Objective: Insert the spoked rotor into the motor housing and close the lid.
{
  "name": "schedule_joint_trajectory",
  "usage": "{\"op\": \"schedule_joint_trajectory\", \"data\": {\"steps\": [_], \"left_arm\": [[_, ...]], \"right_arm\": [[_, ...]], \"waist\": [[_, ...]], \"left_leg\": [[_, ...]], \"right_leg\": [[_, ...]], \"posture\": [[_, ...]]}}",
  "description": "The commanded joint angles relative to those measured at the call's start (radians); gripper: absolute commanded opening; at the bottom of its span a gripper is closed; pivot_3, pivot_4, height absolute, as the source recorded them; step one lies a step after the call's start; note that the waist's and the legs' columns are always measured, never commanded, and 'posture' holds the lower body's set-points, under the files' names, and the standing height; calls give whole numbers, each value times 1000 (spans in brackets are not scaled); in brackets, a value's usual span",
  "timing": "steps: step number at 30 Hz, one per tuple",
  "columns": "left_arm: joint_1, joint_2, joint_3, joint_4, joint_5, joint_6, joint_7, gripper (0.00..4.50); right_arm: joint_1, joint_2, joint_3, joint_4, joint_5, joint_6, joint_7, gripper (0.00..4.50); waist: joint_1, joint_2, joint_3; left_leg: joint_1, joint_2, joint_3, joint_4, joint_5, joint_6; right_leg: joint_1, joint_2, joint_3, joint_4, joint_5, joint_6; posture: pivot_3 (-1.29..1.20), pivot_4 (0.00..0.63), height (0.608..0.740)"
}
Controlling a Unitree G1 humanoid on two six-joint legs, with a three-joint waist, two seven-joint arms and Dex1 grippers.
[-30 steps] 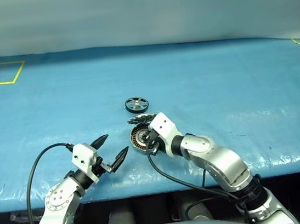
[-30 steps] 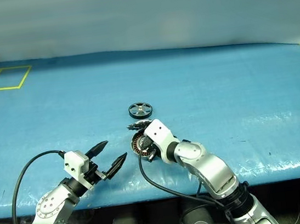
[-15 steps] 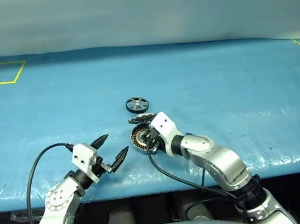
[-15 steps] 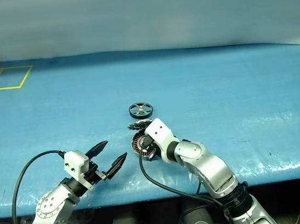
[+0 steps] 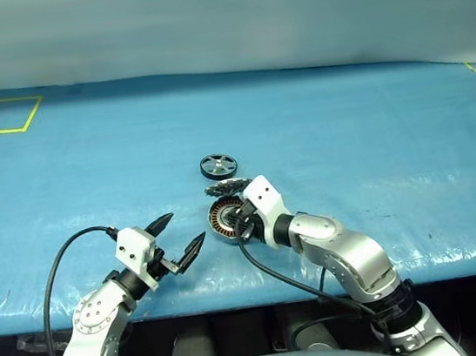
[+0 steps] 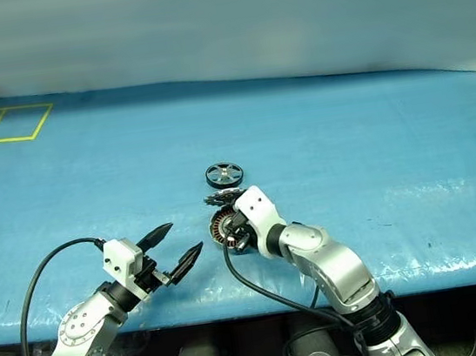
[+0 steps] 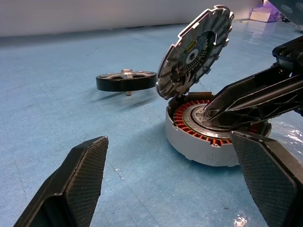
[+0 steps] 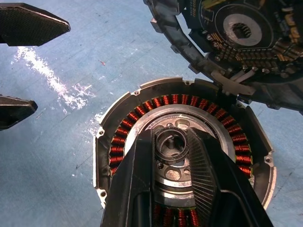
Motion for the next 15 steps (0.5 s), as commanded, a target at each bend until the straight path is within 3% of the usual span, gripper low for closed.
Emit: {"op": "schedule_joint_trajectory", "data": {"steps": [1,15], "left_arm": [[-3,-2,0,-23,3,-14,0,4500],[-4,-5,-2,-21,0,-12,3,4500]], "right_arm": [[10,-17,-3,-2,-12,-2,-3,662],[8,-25,-50,-93,49,28,7,662]], "waist": [[1,0,0],[6,0,0]], "left_leg": [[0,0,0,0,0,0],[-2,0,-1,0,0,0]], "right_leg": [[0,0,0,0,0,0],[-1,0,-1,-1,0,0]], "posture": [[0,150,740],[0,150,740]]}}
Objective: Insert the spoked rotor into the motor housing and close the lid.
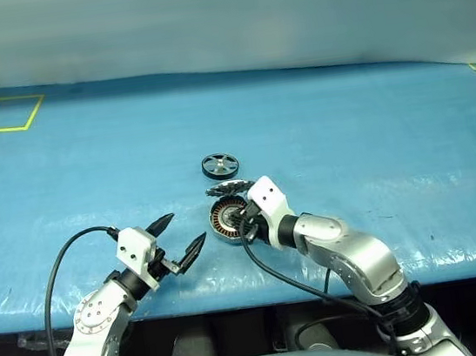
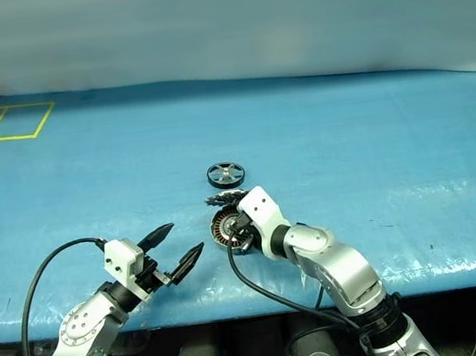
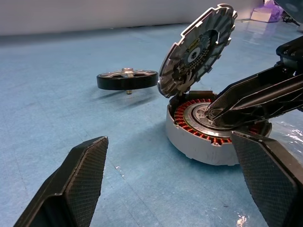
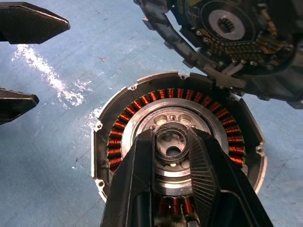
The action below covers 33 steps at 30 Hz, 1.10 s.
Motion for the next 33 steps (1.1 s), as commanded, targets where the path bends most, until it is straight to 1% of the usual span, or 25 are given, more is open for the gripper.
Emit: {"op": "schedule_joint_trajectory", "data": {"steps": [1,15,33], "left_arm": [[-6,-5,1,-19,1,-11,2,4500],[-2,-2,5,-24,0,-9,4,4500],[-5,-1,4,-24,0,-7,3,4500]], "right_arm": [[-11,2,-21,-21,10,-11,2,662],[-28,43,5,19,-2,-30,-8,662],[-14,30,17,53,-13,-49,1,662]], "waist": [[0,0,0],[-1,0,0],[-1,0,0]], "left_leg": [[0,0,0,0,0,0],[0,0,0,-1,0,0],[0,0,0,-1,0,0]], "right_leg": [[0,0,0,0,0,0],[0,1,0,0,-1,-1],[0,1,0,0,-1,-1]], "posture": [[0,150,740],[0,150,740],[0,150,740]]}}
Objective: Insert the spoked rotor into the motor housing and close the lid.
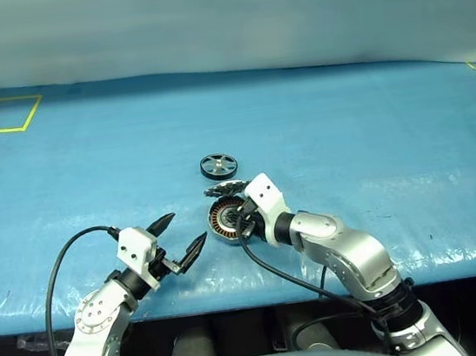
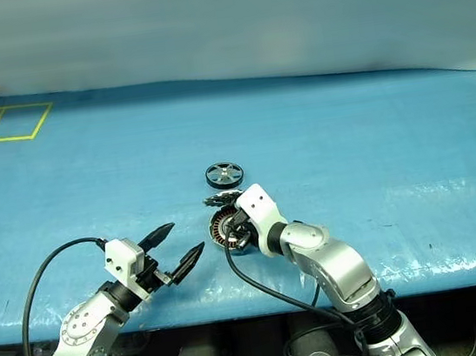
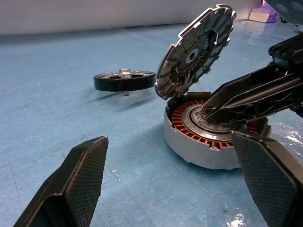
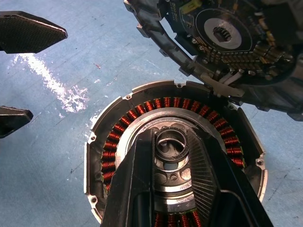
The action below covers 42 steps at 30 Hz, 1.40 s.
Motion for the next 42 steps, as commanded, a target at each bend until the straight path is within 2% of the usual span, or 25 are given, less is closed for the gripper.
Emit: {"op": "schedule_joint_trajectory", "data": {"steps": [1,2,4,5,7,15,18,23,42], "left_arm": [[-3,0,6,-24,0,-7,3,4500],[-3,0,6,-24,0,-7,3,4500],[-3,0,6,-23,1,-8,4,4500],[-3,0,6,-22,2,-8,4,4500],[-5,0,4,-20,3,-9,3,4500],[-9,-3,2,-14,4,-13,2,4500],[-11,-3,2,-13,4,-13,2,4500],[-14,-2,1,-10,4,-13,-1,4500],[-4,-2,8,-16,5,-15,4,4500]], "right_arm": [[9,-7,1,-20,2,-2,6,662],[10,-9,1,-22,4,-1,6,662],[13,-13,-2,-36,13,9,10,1409],[14,-15,-2,-42,18,14,12,1594],[15,-14,-8,-54,25,20,12,2266],[13,-10,-30,-97,48,36,9,2266],[13,-8,-40,-120,56,51,2,1659],[14,-3,-43,-148,59,68,-18,12],[4,9,-5,-102,26,75,-59,12]], "waist": [[0,0,0],[0,0,0],[0,0,0],[0,0,0],[0,0,0],[0,0,0],[0,0,0],[0,0,0],[0,0,0]], "left_leg": [[0,0,0,0,0,0],[0,0,0,0,0,0],[0,0,0,0,0,0],[0,0,0,0,0,0],[0,0,0,0,0,0],[0,0,0,0,0,0],[0,0,0,0,0,0],[0,0,0,0,0,0],[0,0,0,0,0,0]], "right_leg": [[0,0,0,0,0,0],[0,0,0,0,0,0],[0,0,0,0,0,0],[0,0,0,0,0,0],[0,0,0,0,0,0],[0,0,0,0,0,0],[0,0,0,0,0,0],[0,0,0,0,0,0],[0,0,0,0,0,0]], "posture": [[0,150,740],[0,150,740],[0,150,740],[0,150,740],[0,150,740],[0,150,740],[0,150,740],[0,150,740],[0,150,740]]}}
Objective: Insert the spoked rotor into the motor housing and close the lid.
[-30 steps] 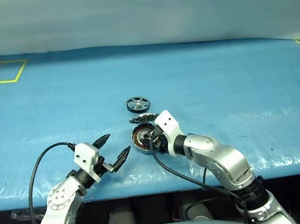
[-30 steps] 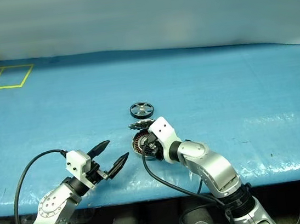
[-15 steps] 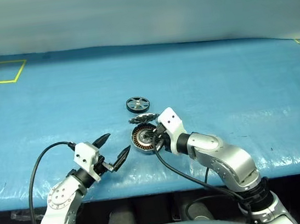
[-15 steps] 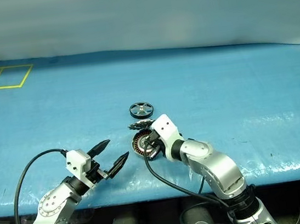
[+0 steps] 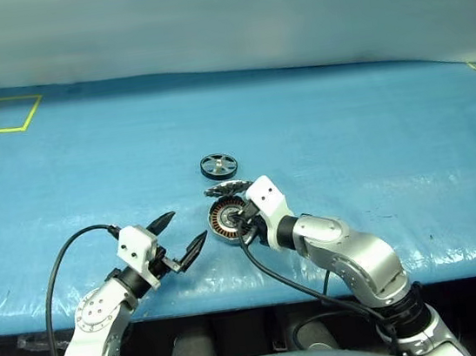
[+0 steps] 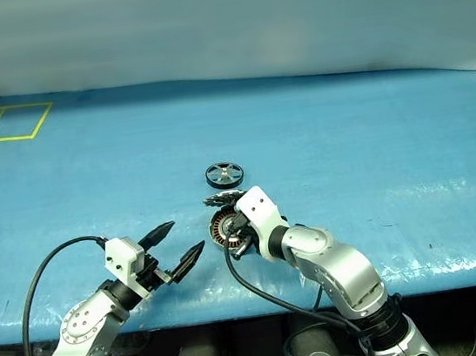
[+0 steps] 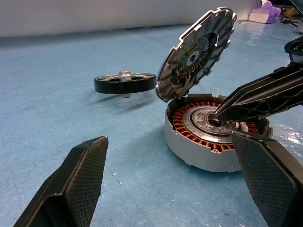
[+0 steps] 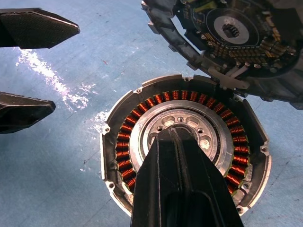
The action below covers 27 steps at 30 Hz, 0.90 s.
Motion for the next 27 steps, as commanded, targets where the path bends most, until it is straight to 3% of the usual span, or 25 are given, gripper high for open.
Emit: {"op": "schedule_joint_trajectory", "data": {"steps": [1,27], "left_arm": [[-1,-1,9,-17,3,-15,5,4500],[-3,-1,5,-15,1,-12,3,4500]], "right_arm": [[-14,14,-7,-3,-9,-25,-13,12],[-15,21,-3,-35,3,13,-9,12]], "waist": [[0,0,0],[0,0,0]], "left_leg": [[0,0,0,0,0,0],[0,0,0,0,0,0]], "right_leg": [[0,0,0,0,0,0],[0,0,0,0,0,0]], "posture": [[0,150,740],[0,150,740]]}}
